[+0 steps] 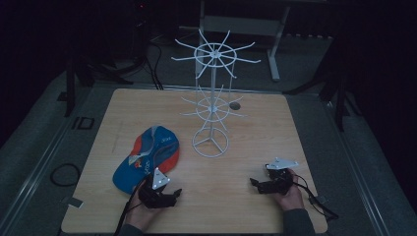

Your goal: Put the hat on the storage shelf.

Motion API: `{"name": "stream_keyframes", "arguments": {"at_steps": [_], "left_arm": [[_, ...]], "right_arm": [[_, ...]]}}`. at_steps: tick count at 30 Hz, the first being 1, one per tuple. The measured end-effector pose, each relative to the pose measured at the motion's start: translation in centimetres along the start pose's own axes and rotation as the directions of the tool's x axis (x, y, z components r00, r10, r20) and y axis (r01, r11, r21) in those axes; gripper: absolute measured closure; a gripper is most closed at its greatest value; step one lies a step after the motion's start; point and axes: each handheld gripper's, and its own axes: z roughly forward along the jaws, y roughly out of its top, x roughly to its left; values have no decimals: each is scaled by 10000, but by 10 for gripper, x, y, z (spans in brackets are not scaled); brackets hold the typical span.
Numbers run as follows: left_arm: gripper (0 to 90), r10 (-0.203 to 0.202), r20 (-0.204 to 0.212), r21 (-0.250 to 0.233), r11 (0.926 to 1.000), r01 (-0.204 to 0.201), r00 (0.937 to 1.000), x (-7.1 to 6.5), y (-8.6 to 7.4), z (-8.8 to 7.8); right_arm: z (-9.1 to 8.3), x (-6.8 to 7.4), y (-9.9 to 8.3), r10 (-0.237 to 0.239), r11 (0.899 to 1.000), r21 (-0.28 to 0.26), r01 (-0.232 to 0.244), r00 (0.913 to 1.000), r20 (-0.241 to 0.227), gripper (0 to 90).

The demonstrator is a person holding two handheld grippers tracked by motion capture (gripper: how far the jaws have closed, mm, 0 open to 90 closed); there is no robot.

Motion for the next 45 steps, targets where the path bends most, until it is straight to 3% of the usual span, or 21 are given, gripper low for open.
{"name": "stream_keyframes", "arguments": {"at_steps": [13,18,20,23,26,36,45], "left_arm": [[254,5,0,51,10000,-5,10000,-1,1,0],[438,57,102,288,9996,-60,9999,0,4,-4],[518,403,333,436,9982,-417,9986,0,8,-9],[524,788,428,387,9960,-805,9960,0,15,-19],[520,922,457,326,9951,-938,9947,3,22,-28],[523,391,519,-238,9990,-379,9979,29,40,-56],[479,4,-36,-430,9991,-6,10000,44,56,-68]], "right_arm": [[0,0,0,-5,10000,-3,5,10000,9,116],[0,1,0,2,10000,2,-2,10000,-14,116],[-1,1,0,-6,10000,0,6,10000,-21,116],[-1,1,0,-20,10000,-2,20,10000,-38,116],[-1,1,-1,8,10000,-2,-8,10000,-35,116],[-3,3,-2,5,10000,16,-5,10000,-16,117],[-3,3,-2,28,10000,28,-28,10000,-21,116]]}}
